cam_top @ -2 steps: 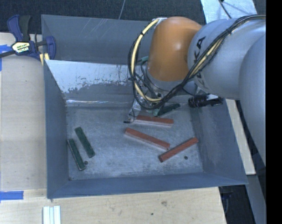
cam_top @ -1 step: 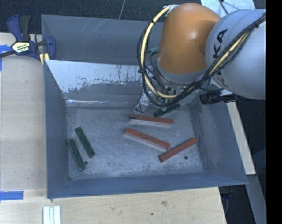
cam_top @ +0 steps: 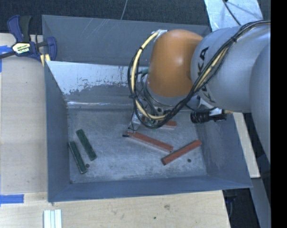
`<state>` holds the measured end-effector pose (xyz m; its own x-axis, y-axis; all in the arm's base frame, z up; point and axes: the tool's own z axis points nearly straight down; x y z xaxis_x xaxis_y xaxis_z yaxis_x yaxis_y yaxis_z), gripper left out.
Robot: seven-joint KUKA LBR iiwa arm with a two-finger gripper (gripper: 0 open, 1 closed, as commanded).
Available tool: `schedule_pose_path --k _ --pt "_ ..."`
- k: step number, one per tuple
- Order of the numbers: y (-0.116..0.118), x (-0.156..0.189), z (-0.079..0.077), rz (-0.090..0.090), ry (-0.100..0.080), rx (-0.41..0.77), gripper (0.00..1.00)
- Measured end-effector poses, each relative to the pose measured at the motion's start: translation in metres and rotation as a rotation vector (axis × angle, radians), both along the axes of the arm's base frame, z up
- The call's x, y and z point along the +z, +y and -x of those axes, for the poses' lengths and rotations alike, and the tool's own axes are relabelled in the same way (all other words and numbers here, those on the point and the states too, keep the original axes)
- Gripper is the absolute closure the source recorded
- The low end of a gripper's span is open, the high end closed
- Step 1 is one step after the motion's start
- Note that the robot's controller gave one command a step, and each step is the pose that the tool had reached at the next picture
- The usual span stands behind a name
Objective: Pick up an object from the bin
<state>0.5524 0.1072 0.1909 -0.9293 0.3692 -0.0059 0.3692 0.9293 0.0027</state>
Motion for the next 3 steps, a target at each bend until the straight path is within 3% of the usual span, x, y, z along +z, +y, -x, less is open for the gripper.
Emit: schedule_pose_path --k 1,2,3 --pt "-0.028 -0.022 -0.009 0.000 0.007 -0.039 1.00" --pt "-0.036 -0.028 -0.006 0.003 0.004 -0.063 1.00" --pt "0.027 -0.050 -0.026 -0.002 0.002 -0.074 1.00"
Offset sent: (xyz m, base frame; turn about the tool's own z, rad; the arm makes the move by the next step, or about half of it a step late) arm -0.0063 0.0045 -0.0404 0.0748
